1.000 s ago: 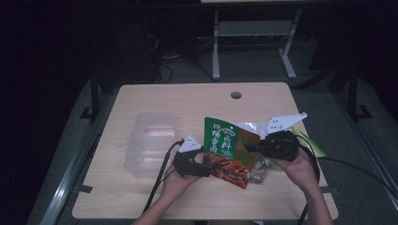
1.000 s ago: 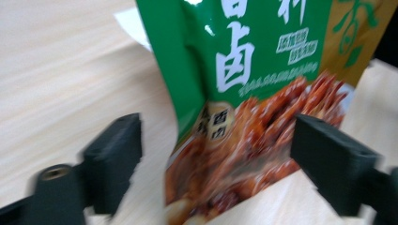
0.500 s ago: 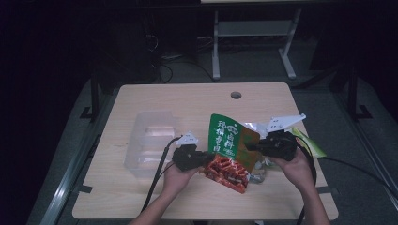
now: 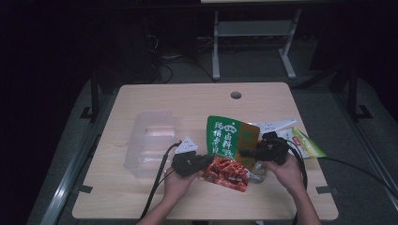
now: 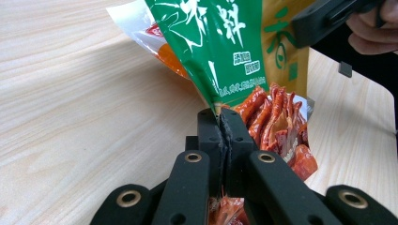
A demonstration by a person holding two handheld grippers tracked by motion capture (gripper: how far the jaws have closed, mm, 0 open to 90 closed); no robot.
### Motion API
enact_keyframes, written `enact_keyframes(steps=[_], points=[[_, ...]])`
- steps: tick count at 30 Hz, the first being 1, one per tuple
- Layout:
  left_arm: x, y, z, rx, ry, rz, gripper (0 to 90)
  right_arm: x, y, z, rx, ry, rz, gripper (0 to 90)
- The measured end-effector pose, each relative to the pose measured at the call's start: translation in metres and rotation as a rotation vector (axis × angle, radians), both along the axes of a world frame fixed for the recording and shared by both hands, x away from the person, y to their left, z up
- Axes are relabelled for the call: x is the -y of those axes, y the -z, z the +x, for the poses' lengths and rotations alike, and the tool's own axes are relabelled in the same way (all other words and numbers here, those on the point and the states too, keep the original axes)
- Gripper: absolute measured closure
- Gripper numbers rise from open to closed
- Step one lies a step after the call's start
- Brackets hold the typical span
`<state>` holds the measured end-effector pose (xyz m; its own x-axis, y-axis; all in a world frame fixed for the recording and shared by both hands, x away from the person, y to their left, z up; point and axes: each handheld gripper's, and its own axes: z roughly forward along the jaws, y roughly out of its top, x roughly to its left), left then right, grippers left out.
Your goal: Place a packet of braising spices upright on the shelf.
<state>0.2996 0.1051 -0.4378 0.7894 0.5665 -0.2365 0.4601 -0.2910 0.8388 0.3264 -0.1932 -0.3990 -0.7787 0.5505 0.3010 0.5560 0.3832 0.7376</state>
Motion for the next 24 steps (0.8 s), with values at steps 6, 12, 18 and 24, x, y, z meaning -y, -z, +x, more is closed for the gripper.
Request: enact_keyframes(steps=[6,12,18,24], points=[[-0.007,0.0,-0.007,-0.01,0.009,0.021,81.6,-0.006,-0.002,-0.003,0.012,-0.038,-0.01,88.4],[-0.015,-0.007,-0.024,0.053,-0.01,0.099,62.8,-0.012,-0.01,-0.012,0.038,-0.081,-0.007,88.8],[-0.031,-0.015,-0.04,0.049,-0.017,0.091,50.7,-0.023,-0.025,-0.022,0.088,-0.115,0.019,89.0],[-0.04,-0.019,-0.05,0.071,-0.029,0.093,44.5,-0.031,-0.036,-0.029,0.123,-0.136,0.023,89.1]])
